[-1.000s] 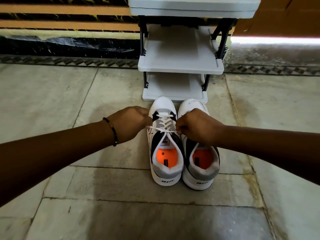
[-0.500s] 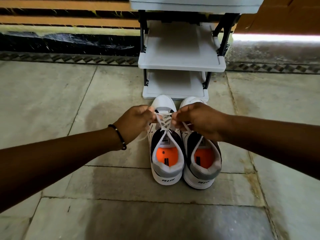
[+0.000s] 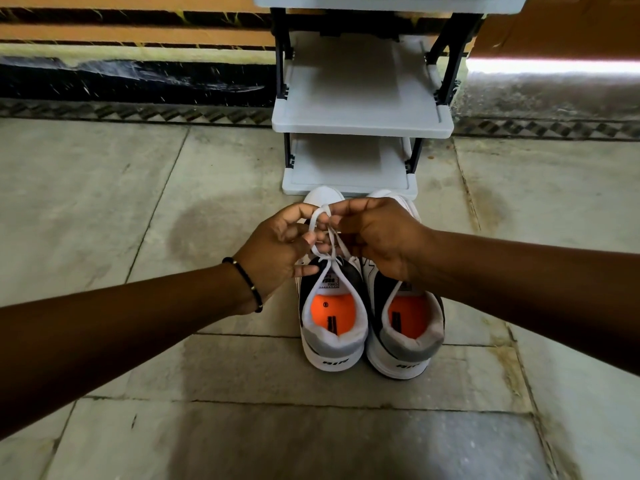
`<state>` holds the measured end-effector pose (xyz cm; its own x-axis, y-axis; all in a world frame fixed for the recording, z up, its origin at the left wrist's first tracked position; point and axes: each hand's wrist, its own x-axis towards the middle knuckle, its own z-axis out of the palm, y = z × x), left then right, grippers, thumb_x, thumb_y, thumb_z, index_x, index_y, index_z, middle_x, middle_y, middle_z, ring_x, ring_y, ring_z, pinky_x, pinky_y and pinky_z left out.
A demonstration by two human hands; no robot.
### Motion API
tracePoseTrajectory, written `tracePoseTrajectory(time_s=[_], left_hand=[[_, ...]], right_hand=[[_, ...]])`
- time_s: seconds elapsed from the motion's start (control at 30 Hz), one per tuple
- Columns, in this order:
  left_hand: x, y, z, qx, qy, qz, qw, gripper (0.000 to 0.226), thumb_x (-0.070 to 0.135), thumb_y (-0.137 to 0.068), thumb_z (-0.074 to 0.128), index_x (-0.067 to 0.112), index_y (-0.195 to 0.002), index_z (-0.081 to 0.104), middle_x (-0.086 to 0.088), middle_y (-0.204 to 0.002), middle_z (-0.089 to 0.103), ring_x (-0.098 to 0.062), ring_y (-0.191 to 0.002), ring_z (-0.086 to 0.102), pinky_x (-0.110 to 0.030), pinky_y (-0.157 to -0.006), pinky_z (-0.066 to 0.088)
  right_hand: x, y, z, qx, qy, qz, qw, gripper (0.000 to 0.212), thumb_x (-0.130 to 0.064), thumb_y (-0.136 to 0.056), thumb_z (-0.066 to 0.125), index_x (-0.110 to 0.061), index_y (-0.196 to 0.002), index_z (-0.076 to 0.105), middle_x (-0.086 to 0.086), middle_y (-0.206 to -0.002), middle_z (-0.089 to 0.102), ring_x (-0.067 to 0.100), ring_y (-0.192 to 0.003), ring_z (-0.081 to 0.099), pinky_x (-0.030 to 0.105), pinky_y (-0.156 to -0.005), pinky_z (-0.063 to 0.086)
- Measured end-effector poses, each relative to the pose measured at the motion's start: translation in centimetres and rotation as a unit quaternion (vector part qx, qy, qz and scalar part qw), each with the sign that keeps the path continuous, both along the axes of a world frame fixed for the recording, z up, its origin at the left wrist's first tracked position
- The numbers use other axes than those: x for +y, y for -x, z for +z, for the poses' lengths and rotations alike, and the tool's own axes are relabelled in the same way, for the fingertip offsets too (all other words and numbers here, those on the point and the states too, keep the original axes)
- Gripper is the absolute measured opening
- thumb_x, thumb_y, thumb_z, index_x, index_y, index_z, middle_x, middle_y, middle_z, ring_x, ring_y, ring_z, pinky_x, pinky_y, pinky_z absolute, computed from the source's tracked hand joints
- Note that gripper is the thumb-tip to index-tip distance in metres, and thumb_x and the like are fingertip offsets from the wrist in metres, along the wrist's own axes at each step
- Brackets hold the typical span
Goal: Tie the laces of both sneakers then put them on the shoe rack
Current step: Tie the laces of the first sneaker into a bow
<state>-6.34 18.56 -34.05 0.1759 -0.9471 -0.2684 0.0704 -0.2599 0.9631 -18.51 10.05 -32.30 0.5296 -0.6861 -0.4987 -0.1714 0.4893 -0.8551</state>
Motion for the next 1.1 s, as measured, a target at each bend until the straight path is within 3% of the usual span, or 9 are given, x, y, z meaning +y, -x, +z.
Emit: tracePoseTrajectory(time_s=[0.17, 0.3, 0.47, 0.57, 0.67, 0.73, 0.8, 0.93, 1.1], left_hand=[[0.0, 0.0, -0.3, -0.048, 0.033, -0.041, 0.997, 0.025, 0.000, -0.088, 0.048, 0.023, -0.085, 0.056, 0.010, -0.064, 0.070, -0.007, -0.072, 0.065, -0.024, -0.065, 0.053], [-0.3, 0.0, -0.4, -0.009, 0.003, -0.029, 1.000, 0.026, -0.001, -0.082, 0.056, 0.018, -0.091, 0.041, 0.006, -0.060, 0.073, -0.007, -0.063, 0.069, -0.020, -0.059, 0.055], [-0.7, -0.4, -0.3, 0.013, -0.042, -0.034, 0.998, 0.038, 0.005, -0.080, 0.061, 0.012, -0.110, 0.040, 0.006, -0.061, 0.074, -0.007, -0.063, 0.070, -0.021, -0.058, 0.056], [-0.9, -0.7, -0.4, -0.021, -0.040, -0.038, 0.998, 0.030, 0.007, -0.080, 0.061, 0.011, -0.104, 0.045, 0.005, -0.059, 0.073, -0.008, -0.059, 0.069, -0.021, -0.054, 0.055], [-1.1, -0.6, -0.6, -0.037, -0.027, -0.033, 0.998, 0.020, 0.006, -0.079, 0.062, 0.014, -0.088, 0.046, 0.005, -0.055, 0.072, -0.008, -0.055, 0.068, -0.021, -0.051, 0.053], [-1.0, -0.4, -0.7, -0.036, -0.022, -0.026, 0.999, 0.018, 0.007, -0.080, 0.061, 0.015, -0.080, 0.045, 0.004, -0.055, 0.072, -0.009, -0.055, 0.068, -0.021, -0.051, 0.052], [-1.0, -0.4, -0.7, -0.036, -0.018, -0.016, 0.999, 0.018, 0.007, -0.081, 0.061, 0.015, -0.077, 0.046, 0.004, -0.054, 0.072, -0.009, -0.055, 0.068, -0.021, -0.050, 0.053], [-1.1, -0.5, -0.7, -0.037, -0.011, 0.001, 0.999, 0.016, 0.008, -0.082, 0.060, 0.014, -0.073, 0.048, 0.000, -0.062, 0.070, -0.009, -0.054, 0.067, -0.022, -0.049, 0.054], [-1.0, -0.6, -0.3, -0.019, -0.014, -0.035, 0.999, 0.016, 0.011, -0.087, 0.053, 0.016, -0.073, 0.047, 0.002, -0.061, 0.072, -0.009, -0.059, 0.069, -0.021, -0.052, 0.055]], right_hand=[[-0.1, 0.1, -0.1, 0.029, 0.026, 0.044, 0.998, 0.024, 0.012, -0.082, 0.051, -0.008, -0.091, 0.062, 0.010, -0.071, 0.063, 0.016, -0.052, 0.059, 0.016, -0.040, 0.044], [0.1, 0.0, -0.8, 0.052, 0.074, 0.082, 0.992, 0.032, 0.017, -0.076, 0.051, -0.003, -0.098, 0.061, 0.020, -0.081, 0.065, 0.030, -0.066, 0.060, 0.035, -0.061, 0.053], [-0.6, 0.3, -0.7, 0.077, 0.161, 0.099, 0.979, 0.031, 0.019, -0.071, 0.056, -0.003, -0.094, 0.056, 0.019, -0.073, 0.065, 0.030, -0.059, 0.058, 0.036, -0.058, 0.051], [-0.9, 0.3, -0.5, 0.114, 0.268, 0.147, 0.945, 0.024, 0.016, -0.069, 0.059, -0.001, -0.083, 0.066, 0.024, -0.073, 0.067, 0.028, -0.060, 0.060, 0.042, -0.065, 0.054], [-1.1, 0.1, 0.2, 0.167, 0.374, 0.219, 0.886, 0.025, 0.011, -0.069, 0.064, -0.008, -0.081, 0.073, 0.001, -0.057, 0.063, 0.010, -0.049, 0.058, 0.022, -0.058, 0.052], [-1.4, 0.1, 1.1, 0.193, 0.404, 0.268, 0.853, 0.024, 0.007, -0.070, 0.066, -0.011, -0.085, 0.075, -0.002, -0.058, 0.064, 0.004, -0.049, 0.058, 0.010, -0.052, 0.046], [-1.7, 0.3, 1.7, 0.201, 0.395, 0.323, 0.836, 0.020, 0.000, -0.073, 0.069, -0.014, -0.086, 0.074, 0.002, -0.069, 0.069, 0.008, -0.060, 0.063, 0.013, -0.055, 0.048], [-2.0, 0.5, 1.5, 0.181, 0.351, 0.343, 0.852, 0.016, -0.010, -0.076, 0.073, -0.024, -0.079, 0.066, -0.005, -0.068, 0.066, 0.009, -0.063, 0.065, 0.019, -0.059, 0.053], [-2.0, 1.0, 0.5, 0.145, 0.291, 0.276, 0.904, 0.004, -0.008, -0.081, 0.067, -0.009, -0.084, 0.071, 0.015, -0.071, 0.067, 0.016, -0.058, 0.063, 0.030, -0.064, 0.059]])
